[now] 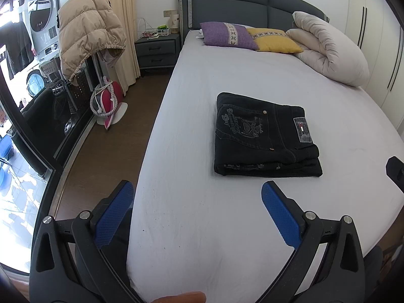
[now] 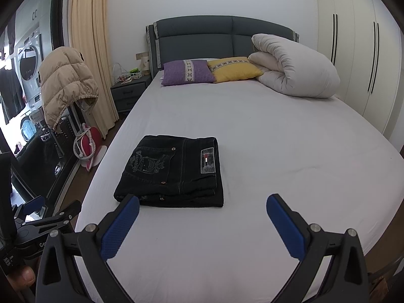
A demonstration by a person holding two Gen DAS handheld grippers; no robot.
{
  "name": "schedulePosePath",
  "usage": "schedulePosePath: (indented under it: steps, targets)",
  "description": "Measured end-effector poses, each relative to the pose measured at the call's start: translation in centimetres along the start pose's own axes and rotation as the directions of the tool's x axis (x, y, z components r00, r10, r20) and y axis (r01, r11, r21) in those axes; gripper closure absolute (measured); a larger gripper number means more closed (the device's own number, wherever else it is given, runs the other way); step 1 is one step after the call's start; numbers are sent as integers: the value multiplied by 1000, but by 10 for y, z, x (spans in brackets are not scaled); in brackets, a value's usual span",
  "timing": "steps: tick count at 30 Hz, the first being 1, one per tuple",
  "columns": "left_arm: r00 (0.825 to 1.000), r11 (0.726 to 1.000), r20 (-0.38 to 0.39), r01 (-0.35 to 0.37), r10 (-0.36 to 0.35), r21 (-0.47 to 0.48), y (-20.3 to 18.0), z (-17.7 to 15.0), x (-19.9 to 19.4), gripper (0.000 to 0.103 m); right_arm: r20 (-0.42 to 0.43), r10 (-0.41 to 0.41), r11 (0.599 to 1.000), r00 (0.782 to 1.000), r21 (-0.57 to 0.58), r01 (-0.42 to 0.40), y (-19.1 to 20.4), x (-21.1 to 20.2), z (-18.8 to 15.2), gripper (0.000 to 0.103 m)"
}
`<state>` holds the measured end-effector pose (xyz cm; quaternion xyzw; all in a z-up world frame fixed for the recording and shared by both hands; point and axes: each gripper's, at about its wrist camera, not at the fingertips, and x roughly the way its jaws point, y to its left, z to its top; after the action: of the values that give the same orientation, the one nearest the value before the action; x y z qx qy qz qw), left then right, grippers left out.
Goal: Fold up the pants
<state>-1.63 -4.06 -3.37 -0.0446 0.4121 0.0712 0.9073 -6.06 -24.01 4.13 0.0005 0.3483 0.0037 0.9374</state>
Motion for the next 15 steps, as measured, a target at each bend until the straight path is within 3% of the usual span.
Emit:
schedulePosePath:
  steps: [15]
  targets:
    - [1000,1000,-14,3,-3,5,1,-6,6,0,-8,3,1000,1000,0,-3,2,2,-5,0]
